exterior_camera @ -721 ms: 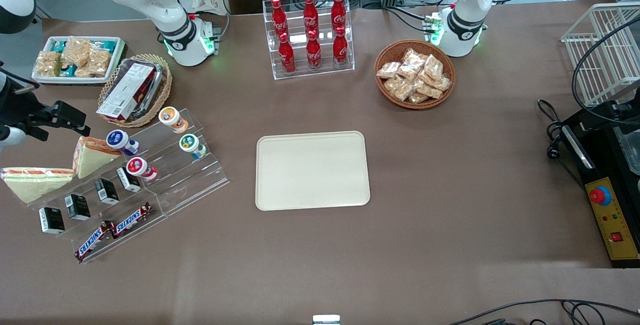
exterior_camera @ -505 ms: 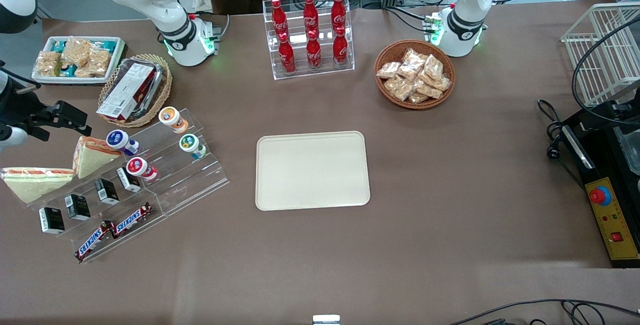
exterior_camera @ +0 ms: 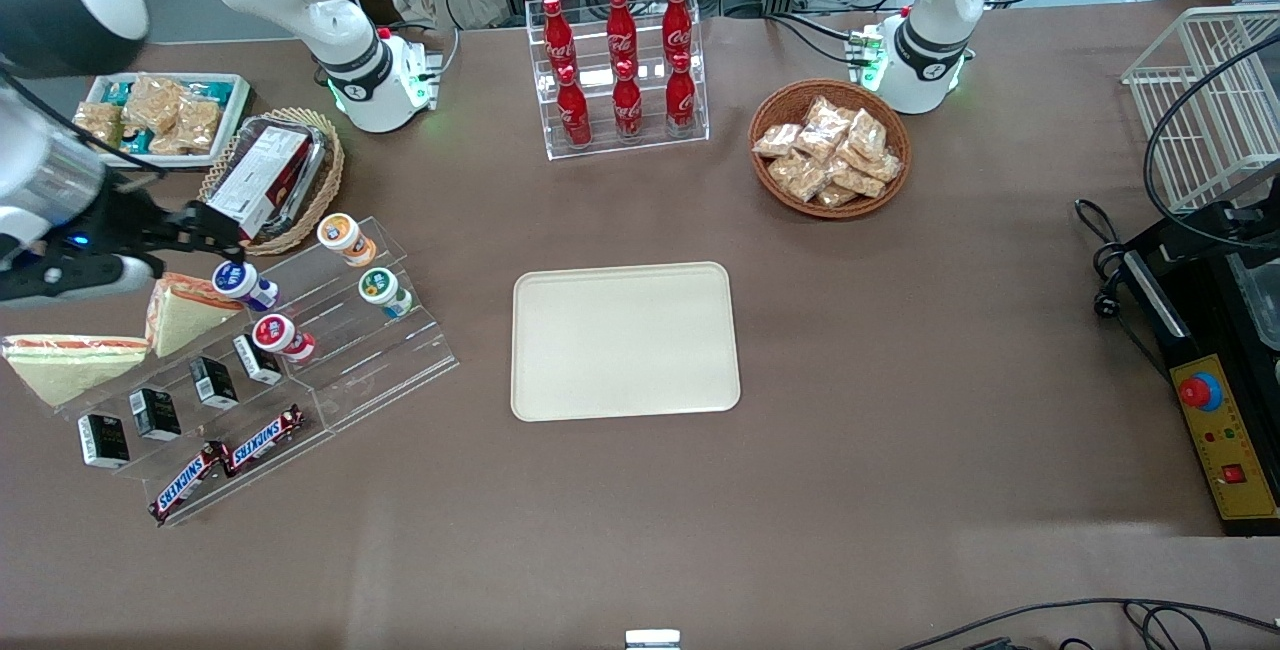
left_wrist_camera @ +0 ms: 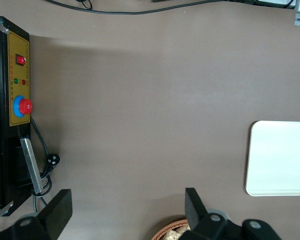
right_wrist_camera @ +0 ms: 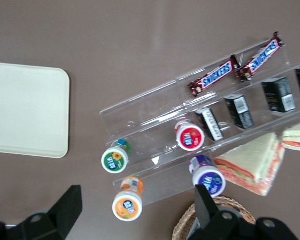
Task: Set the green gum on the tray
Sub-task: 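Move the right gripper toward the green gum tub on the acrylic rack, then lower the open right gripper around the green gum tub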
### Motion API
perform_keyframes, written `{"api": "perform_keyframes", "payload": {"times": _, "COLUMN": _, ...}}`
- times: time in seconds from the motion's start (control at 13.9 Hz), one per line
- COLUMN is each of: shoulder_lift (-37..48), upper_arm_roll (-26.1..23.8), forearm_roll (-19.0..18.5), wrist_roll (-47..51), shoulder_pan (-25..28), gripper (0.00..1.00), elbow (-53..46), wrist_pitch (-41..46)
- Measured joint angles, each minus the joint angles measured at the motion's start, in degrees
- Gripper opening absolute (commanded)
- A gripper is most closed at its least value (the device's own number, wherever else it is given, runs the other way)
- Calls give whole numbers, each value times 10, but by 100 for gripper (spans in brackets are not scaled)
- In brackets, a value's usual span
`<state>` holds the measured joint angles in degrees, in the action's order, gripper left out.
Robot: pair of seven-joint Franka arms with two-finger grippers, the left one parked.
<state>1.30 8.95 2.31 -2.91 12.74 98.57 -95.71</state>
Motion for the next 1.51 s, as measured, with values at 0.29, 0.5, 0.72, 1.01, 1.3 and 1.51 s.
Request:
{"api": "perform_keyframes", "payload": {"times": 0.29, "shoulder_lift": 13, "upper_arm_roll": -42, "forearm_roll": -10, "wrist_roll": 60, "shoulder_pan": 18, "gripper": 100, "elbow": 130, "wrist_pitch": -130}}
{"api": "perform_keyframes", "payload": {"times": 0.5, "shoulder_lift": 20, "upper_arm_roll": -63, "forearm_roll": -14, "wrist_roll": 90, "shoulder_pan": 20, "gripper": 100, "elbow": 230, "wrist_pitch": -233}}
{"api": "perform_keyframes", "payload": {"times": 0.72, "shoulder_lift": 23, "upper_arm_roll": -62, "forearm_roll": -14, "wrist_roll": 90, "shoulder_pan": 19, "gripper": 100, "elbow": 313, "wrist_pitch": -319}}
{"api": "perform_keyframes", "payload": {"times": 1.01, "shoulder_lift": 25, "upper_arm_roll": -63, "forearm_roll": -14, "wrist_roll": 90, "shoulder_pan": 20, "gripper": 100, "elbow": 370, "wrist_pitch": -363}}
{"api": "perform_keyframes", "payload": {"times": 1.3, "shoulder_lift": 26, "upper_arm_roll": -63, "forearm_roll": -14, "wrist_roll": 95, "shoulder_pan": 20, "gripper": 100, "elbow": 408, "wrist_pitch": -404}}
{"api": "perform_keyframes", "payload": {"times": 1.51, "shoulder_lift": 26, "upper_arm_roll": -65, "forearm_roll": -14, "wrist_roll": 107, "shoulder_pan": 26, "gripper": 100, "elbow": 429, "wrist_pitch": -420}}
